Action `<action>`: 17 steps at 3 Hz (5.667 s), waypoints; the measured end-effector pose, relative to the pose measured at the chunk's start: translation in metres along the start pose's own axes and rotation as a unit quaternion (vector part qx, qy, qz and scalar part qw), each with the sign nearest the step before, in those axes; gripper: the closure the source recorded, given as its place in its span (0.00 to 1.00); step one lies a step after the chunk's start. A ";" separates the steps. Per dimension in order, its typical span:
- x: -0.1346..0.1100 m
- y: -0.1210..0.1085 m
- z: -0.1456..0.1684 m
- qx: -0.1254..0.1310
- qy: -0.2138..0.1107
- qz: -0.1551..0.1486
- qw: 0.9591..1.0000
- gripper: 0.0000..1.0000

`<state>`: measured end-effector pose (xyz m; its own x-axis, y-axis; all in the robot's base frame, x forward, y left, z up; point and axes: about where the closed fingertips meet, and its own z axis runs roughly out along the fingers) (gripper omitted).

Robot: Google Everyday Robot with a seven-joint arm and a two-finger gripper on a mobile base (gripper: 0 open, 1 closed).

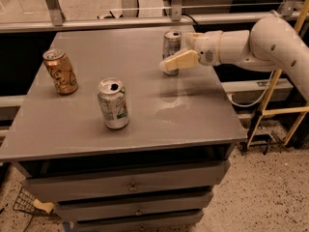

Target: Knock redbull can over

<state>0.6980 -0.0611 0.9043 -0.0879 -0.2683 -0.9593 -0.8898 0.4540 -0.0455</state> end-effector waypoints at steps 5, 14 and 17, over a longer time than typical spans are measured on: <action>-0.044 0.003 0.018 -0.047 0.133 -0.211 0.967 1.00; 0.055 0.017 0.049 -0.293 0.509 -0.466 0.662 0.09; 0.049 0.007 0.026 -0.254 0.487 -0.456 0.700 0.00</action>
Offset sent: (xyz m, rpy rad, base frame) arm 0.0109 0.0330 -0.0067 0.1066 -0.0068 0.0543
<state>0.6992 -0.0489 0.8499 0.5776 -0.8140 0.0610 -0.7972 -0.5786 -0.1721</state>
